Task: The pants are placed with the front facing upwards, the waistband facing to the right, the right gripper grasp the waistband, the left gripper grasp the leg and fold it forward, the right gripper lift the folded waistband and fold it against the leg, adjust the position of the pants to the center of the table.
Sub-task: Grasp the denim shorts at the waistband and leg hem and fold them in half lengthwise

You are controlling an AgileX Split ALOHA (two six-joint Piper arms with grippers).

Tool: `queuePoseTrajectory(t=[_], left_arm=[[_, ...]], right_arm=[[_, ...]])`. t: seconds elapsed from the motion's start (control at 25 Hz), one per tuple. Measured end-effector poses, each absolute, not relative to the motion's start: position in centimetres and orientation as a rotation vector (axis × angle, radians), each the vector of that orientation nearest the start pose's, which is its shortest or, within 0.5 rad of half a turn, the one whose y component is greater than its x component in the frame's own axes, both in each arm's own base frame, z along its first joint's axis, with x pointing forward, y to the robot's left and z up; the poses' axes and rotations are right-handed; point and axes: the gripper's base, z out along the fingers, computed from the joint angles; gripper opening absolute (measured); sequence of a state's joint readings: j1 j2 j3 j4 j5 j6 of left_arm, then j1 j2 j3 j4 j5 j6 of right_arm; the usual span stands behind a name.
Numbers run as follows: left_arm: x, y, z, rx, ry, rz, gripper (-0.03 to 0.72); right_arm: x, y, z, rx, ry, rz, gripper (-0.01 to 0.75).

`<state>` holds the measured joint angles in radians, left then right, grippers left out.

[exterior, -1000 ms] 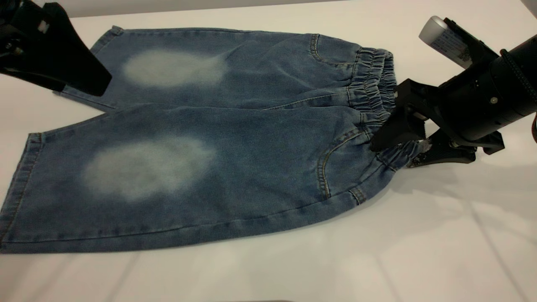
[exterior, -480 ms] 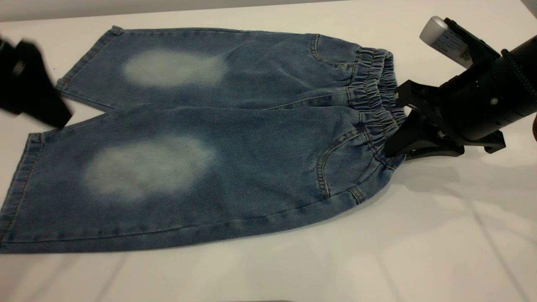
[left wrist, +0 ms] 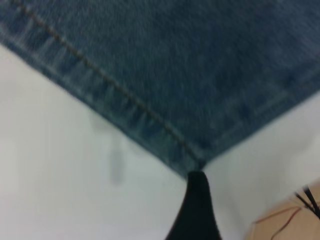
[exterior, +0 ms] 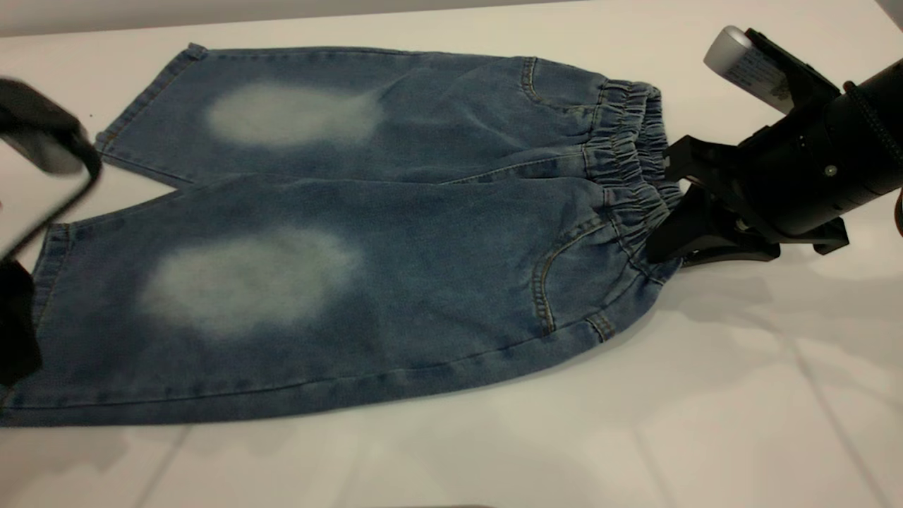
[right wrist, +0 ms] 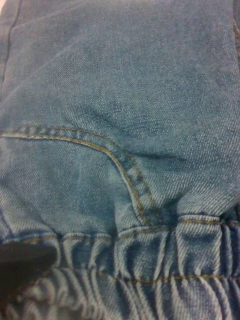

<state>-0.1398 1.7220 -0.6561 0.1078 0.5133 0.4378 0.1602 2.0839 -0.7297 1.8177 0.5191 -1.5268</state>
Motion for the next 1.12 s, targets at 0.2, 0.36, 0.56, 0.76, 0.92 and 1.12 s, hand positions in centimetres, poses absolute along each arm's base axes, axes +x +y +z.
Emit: queuePoseTrajectory(t=[0.2,0.36,0.56,0.76,0.92,1.12], left_arm=[[24.2,-2.9,8.4,1.04,2.92,0.097,0.548],[23.9,-2.9,7.0,1.061,2.904,0.092,0.548],[23.5,-3.0,5.9,1.037,2.877,0.081,0.548],[23.5,-3.0,5.5,1.021,2.874,0.081,0.548],[23.7,-2.9,5.5,1.031,2.861,0.104,0.548],[23.5,-2.5,5.5,0.99,2.911,0.16,0.547]], right_arm=[[29.2,9.2,4.5,0.061,2.721,0.822,0.039],[29.2,9.2,4.5,0.06,2.721,0.822,0.04],[29.2,9.2,4.5,0.058,2.72,0.821,0.047],[29.2,9.2,4.5,0.058,2.72,0.821,0.05],[29.2,9.2,4.5,0.058,2.72,0.821,0.052],[29.2,9.2,4.5,0.057,2.72,0.821,0.053]])
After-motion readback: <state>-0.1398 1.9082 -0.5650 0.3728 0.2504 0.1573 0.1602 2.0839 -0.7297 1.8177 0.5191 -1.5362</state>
